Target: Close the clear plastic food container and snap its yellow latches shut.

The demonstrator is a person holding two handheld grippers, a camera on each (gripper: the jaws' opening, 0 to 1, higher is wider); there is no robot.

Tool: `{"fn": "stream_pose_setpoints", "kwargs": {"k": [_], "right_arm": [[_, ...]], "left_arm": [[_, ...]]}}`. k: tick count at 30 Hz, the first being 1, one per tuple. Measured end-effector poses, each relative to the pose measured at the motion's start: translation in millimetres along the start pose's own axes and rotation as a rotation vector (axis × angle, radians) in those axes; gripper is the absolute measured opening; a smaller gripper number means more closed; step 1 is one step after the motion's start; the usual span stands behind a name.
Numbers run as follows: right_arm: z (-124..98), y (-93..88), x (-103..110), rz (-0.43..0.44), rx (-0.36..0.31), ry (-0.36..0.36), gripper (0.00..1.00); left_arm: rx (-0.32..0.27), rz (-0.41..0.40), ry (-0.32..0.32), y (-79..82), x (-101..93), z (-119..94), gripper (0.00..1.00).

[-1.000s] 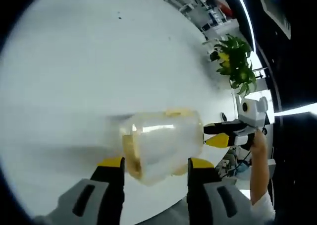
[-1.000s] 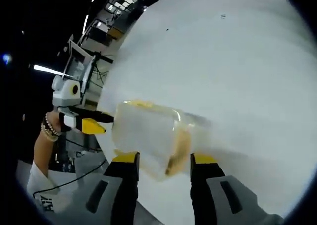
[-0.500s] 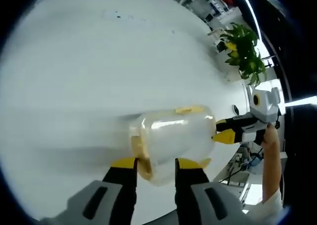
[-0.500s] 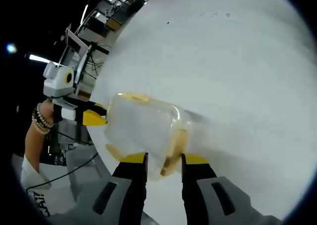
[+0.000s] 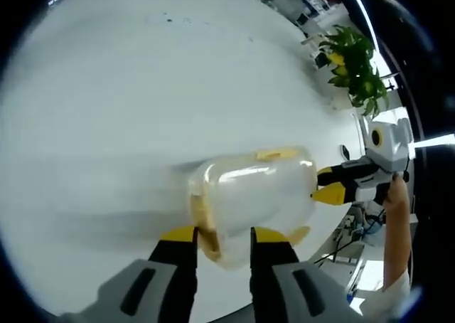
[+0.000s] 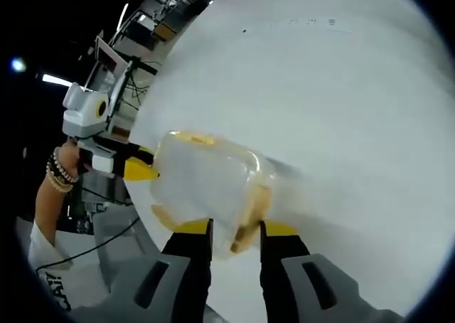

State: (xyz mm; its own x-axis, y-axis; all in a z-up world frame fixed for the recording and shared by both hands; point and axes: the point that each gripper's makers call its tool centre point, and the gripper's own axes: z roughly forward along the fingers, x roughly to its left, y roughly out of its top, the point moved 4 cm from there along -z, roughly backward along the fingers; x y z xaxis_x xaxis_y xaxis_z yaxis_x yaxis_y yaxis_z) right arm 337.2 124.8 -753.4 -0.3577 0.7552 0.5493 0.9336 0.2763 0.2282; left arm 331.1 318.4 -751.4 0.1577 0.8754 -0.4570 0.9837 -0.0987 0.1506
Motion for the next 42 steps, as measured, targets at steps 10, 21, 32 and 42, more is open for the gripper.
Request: {"fn": "stream_pose_setpoints", "kwargs": {"k": [10,21,32,42], "right_arm": [[1,-1.6,1,-0.001,-0.012,0.003,0.21],[2,-2.7,-4,0.086,-0.042,0.08,0.17],[-5,-5.9,1,0.094,-0.063,0.111,0.16],[-8,-14.3,-1,0.079,-0.101,0.113,0.18]], "left_arm": [[0.004,-0.002,-0.011,-1.3,-1.3,1,0.19],[0.009,-0.005,0.0,4.2,3.2,1,0.19],[0.011,0.016,0.011,1.9,2.0,1,0.19],[-0.021,0.074,-0.011,0.4,-0.6,1,0.21]]}}
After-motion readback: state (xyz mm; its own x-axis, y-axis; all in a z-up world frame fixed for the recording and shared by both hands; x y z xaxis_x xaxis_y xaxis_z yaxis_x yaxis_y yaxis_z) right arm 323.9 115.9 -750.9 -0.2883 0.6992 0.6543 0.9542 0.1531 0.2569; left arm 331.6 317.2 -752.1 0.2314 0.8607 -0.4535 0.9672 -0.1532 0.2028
